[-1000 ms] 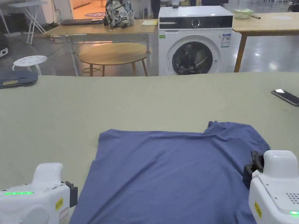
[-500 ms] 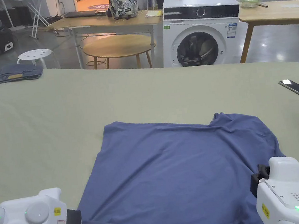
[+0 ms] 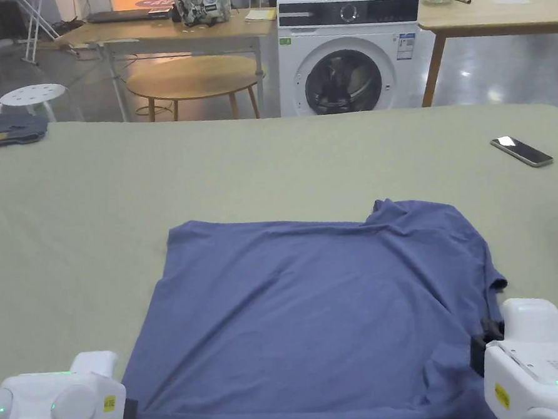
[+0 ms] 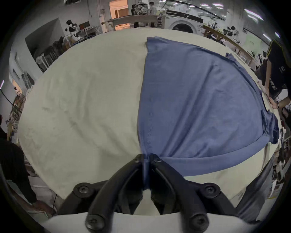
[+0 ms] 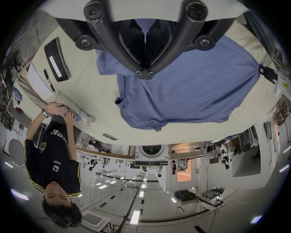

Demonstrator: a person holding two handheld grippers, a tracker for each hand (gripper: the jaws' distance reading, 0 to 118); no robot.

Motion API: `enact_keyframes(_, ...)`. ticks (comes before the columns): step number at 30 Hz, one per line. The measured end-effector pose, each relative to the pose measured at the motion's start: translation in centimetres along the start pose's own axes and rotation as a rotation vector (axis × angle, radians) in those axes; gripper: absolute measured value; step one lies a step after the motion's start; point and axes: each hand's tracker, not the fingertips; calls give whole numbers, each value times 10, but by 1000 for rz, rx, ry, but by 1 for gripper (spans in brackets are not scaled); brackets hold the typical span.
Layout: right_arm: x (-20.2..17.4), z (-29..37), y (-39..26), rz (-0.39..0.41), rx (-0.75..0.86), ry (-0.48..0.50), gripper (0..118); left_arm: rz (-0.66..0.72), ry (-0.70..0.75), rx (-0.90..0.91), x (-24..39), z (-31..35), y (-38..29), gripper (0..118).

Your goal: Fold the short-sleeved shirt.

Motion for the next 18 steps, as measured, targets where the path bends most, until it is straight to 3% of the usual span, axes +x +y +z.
enact_keyframes(2, 13, 2, -1, 10, -63, -6, 9, 14, -14, 6, -6, 1, 0, 1)
enact_keyframes(5, 41, -6, -7, 27, -167, -1, 55, 18, -25, 12, -9, 3, -1, 1)
enact_keyframes(6, 47, -8, -9, 32, -200, 10, 65, 19, -26, 14, -9, 3, -2, 1)
enact_keyframes(7, 53, -10, -13, 22, -224, 18, 66, 19, -28, 15, -9, 4, -2, 1)
enact_keyframes(11, 55, -13, -34, 81, -314, -16, 66, 8, -20, 21, -7, 7, -3, 1)
enact_keyframes(13, 63, -30, -51, 66, -396, -13, 62, 4, -16, 22, -7, 7, -4, 1)
enact_keyframes(16, 66, -35, -63, 14, -455, 21, 42, 3, -17, 22, -8, 5, -4, 1)
enact_keyframes(18, 67, -30, -65, -6, -415, 30, 8, 5, -21, 22, -9, 4, -4, 1)
